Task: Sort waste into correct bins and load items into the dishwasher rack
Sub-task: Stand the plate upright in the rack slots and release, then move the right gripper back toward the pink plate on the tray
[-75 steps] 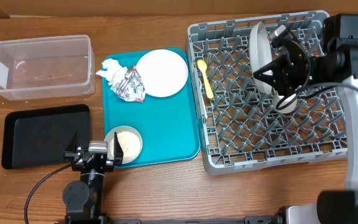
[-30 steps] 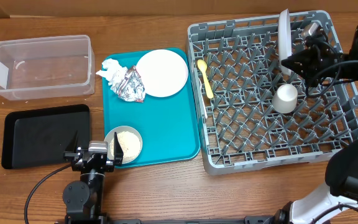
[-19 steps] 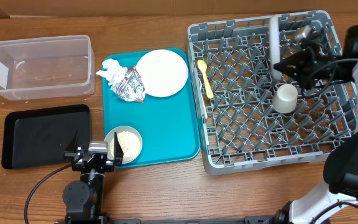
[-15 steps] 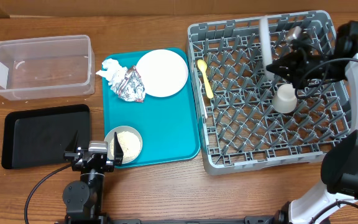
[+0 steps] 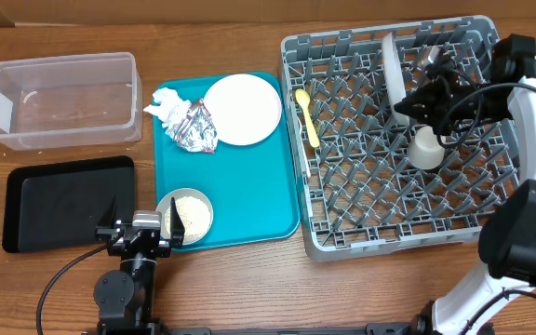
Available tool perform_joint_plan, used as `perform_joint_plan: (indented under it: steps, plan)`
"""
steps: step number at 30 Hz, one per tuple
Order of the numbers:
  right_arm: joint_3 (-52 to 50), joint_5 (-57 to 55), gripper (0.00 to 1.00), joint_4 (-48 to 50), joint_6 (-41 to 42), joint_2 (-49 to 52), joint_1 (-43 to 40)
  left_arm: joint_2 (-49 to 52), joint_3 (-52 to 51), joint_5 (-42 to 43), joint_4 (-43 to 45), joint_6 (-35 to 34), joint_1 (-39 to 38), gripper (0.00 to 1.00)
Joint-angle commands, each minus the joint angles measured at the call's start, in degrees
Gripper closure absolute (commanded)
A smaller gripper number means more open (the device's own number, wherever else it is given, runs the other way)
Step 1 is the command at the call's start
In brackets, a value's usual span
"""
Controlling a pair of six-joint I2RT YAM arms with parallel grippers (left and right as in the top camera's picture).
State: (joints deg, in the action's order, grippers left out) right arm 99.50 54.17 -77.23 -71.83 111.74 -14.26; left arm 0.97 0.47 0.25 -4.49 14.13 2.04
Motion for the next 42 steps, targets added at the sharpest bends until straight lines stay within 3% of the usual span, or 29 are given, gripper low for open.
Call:
perform_joint_plan:
  steps: [1, 13, 18, 24, 28, 34, 42]
  plan:
    - [0.9, -0.6, 0.96, 0.4, -0.7, 0.6, -0.2, -0.2, -0.1, 0.2, 0.0, 0.5, 0.6, 0.00]
    - [1.0, 0.0, 0.94, 0.4, -0.6, 0.6, -1.4, -0.2, -0.1, 0.2, 0.0, 0.5, 0.6, 0.00]
    - [1.0, 1.3, 0.79, 0.5, -0.6, 0.6, -2.1, -0.2, -0.1, 0.2, 0.0, 0.5, 0.6, 0.00]
    - [1.1, 4.2, 0.69, 0.4, -0.5, 0.6, -3.8, -0.2, -0.1, 0.2, 0.0, 0.5, 0.6, 0.00]
    - [2.5, 10.5, 0.48, 0.2, 2.7, 0.5, -4.7, -0.2, -0.1, 0.2, 0.0, 0.5, 0.6, 0.00]
    - [10.5, 13.4, 0.52, 0.1, 19.1, 0.3, -3.1, -0.2, -0.1, 0.2, 0.0, 0.5, 0.6, 0.00]
    - [19.8, 9.9, 0.58, -0.4, 31.6, -4.9, 5.7, -0.2, -0.1, 0.2, 0.0, 0.5, 0.6, 0.00]
